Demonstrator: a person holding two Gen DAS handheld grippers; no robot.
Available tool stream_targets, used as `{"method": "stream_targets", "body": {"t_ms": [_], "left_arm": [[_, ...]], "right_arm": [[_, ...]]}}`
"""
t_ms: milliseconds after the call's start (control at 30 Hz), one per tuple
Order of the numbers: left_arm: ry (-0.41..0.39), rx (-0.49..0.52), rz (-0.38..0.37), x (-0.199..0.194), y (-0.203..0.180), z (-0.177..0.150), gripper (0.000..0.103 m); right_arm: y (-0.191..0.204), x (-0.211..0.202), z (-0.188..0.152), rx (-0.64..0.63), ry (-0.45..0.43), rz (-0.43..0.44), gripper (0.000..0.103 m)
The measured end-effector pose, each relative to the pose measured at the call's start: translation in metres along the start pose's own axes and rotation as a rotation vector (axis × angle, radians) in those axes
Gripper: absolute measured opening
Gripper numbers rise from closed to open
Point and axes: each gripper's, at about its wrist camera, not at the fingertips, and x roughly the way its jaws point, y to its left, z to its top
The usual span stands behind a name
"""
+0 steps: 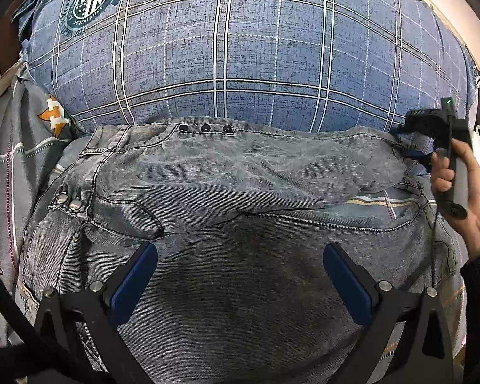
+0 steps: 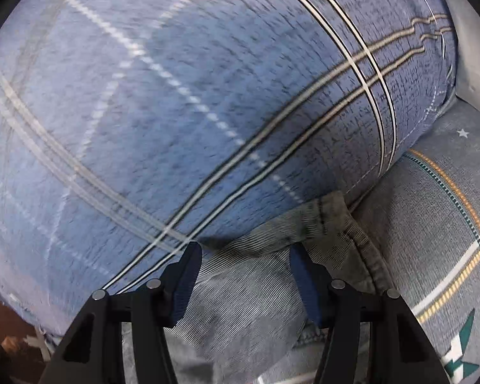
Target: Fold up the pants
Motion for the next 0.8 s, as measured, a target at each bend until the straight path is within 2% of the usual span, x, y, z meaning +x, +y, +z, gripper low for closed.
{"method": "stream_targets", "body": {"t_ms": [67, 100, 133, 233, 300, 400, 467, 600, 633, 700, 800], "left_arm": [[-0.01, 0.009, 0.0, -0.001, -0.001, 0.001, 0.103], [-0.015, 0.014, -0.001, -0.002, -0.001, 0.001, 0.103], [-0.032, 0.017, -0.007, -0.002, -0.001, 0.004, 0.103], [-0.056, 0.023, -0.011, -0.006, -0.003, 0.004, 0.102], [-0.062, 0.019, -0.023, -0.01, -0.003, 0.004, 0.102], [-0.045, 0.002, -0.068, -0.013, -0.003, 0.005, 0.103], [-0.033, -0.018, -0.123, -0.018, -0.004, 0.007, 0.102], [-0.021, -0.021, -0.166, -0.026, -0.023, 0.023, 0.103], [-0.015, -0.024, -0.173, -0.026, -0.029, 0.03, 0.103], [0.035, -0.037, -0.211, -0.019, -0.045, 0.05, 0.103], [0.121, -0.09, -0.242, 0.01, -0.061, 0.077, 0.102]], "right_arm": [[-0.006, 0.01, -0.001, 0.021, 0.016, 0.004, 0.039], [-0.009, 0.016, -0.001, 0.036, 0.035, 0.032, 0.02], [-0.012, 0.02, -0.002, 0.04, 0.053, 0.036, 0.01], [-0.015, 0.013, -0.005, 0.027, 0.043, 0.04, 0.01], [-0.013, -0.019, -0.014, -0.022, -0.005, 0.092, 0.01], [-0.009, -0.081, -0.052, -0.098, -0.068, 0.176, 0.01], [-0.017, -0.119, -0.091, -0.124, -0.097, 0.22, 0.01], [-0.055, -0.137, -0.14, -0.043, -0.086, 0.315, 0.01], [-0.066, -0.134, -0.146, -0.019, -0.07, 0.317, 0.01], [-0.079, -0.137, -0.136, 0.018, -0.018, 0.349, 0.01], [-0.087, -0.144, -0.13, 0.035, -0.016, 0.399, 0.01]]}}
